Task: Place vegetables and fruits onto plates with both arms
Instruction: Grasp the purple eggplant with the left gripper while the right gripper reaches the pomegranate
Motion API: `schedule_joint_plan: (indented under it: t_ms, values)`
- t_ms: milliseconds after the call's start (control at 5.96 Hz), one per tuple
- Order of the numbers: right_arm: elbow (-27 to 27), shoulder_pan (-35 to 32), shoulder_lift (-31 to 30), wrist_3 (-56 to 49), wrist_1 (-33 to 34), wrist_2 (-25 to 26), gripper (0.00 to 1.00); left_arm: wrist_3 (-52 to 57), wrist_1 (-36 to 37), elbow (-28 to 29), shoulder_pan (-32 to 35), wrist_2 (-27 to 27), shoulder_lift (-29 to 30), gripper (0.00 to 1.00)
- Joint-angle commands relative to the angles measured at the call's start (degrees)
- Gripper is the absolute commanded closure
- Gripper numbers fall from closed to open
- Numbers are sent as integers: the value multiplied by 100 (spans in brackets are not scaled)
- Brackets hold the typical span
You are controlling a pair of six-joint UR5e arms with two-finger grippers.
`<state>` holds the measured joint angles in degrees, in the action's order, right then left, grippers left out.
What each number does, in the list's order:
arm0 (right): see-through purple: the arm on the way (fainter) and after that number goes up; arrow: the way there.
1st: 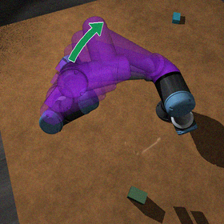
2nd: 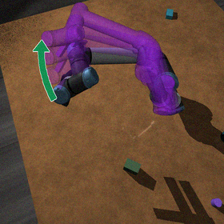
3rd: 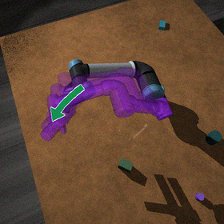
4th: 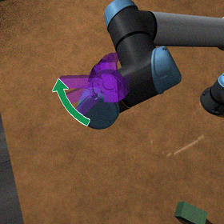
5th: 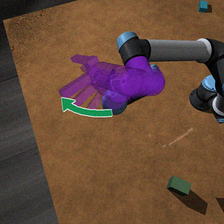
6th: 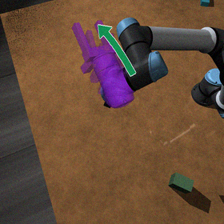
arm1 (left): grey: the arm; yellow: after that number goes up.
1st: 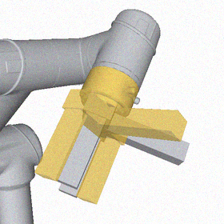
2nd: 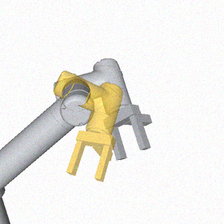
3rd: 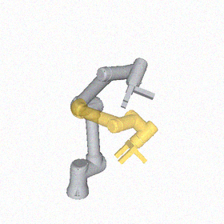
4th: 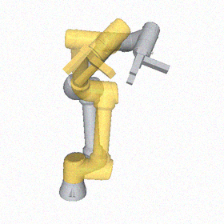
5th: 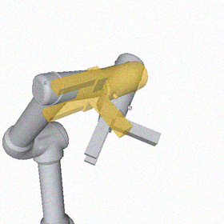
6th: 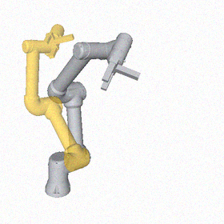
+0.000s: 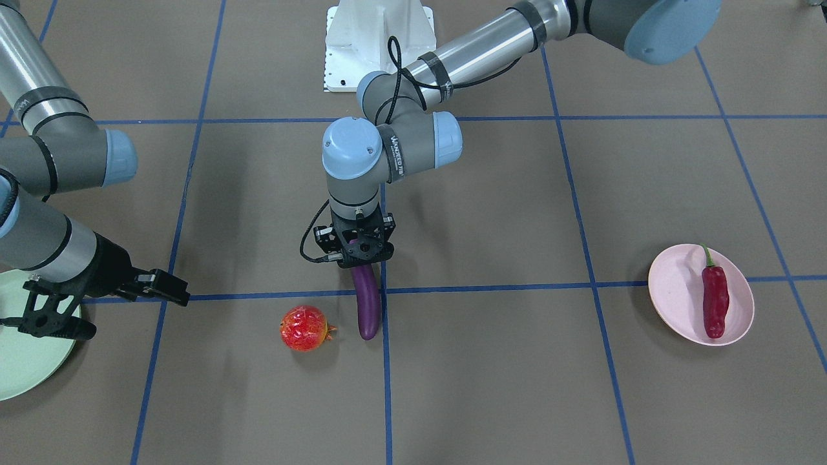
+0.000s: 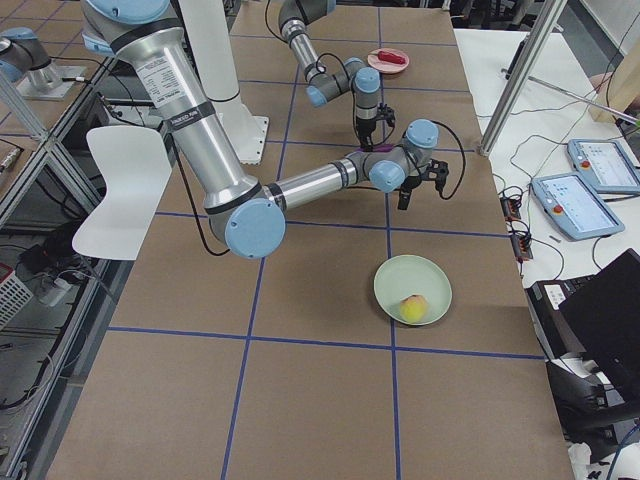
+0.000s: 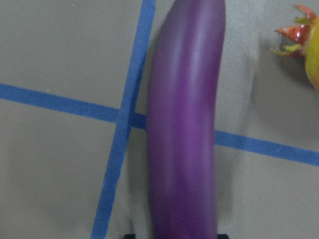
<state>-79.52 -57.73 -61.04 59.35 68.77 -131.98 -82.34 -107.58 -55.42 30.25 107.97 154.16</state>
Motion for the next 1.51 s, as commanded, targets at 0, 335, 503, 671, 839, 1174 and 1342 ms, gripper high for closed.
schedule_joint_plan:
  t_ms: [0, 335, 503, 671, 839, 1174, 1342]
  values:
    - [181, 95, 301, 146, 5, 93, 0, -263, 1, -231, 42, 5, 0, 100]
    - [463, 332, 828, 707, -4, 496, 0, -283, 149, -1230, 750, 528, -636, 100]
    - [585, 559, 1118, 927, -4, 846, 0, -152, 107, -2183, 1172, 933, -1677, 100]
    - [656, 805, 1303, 1217, -12, 1137, 0, 493, 124, -3115, 1333, 1006, -2670, 100]
    - [683, 981, 1436, 1602, -47, 1348, 0, 752, 124, -3342, 1465, 1024, -3081, 100]
    - [964, 1298, 1499, 3341, -687, 2162, 0, 754, 124, -3335, 1492, 1007, -3128, 100]
    - [973, 1317, 1516, 3564, -689, 2220, 0, 763, 115, -3327, 1493, 1007, -3155, 100]
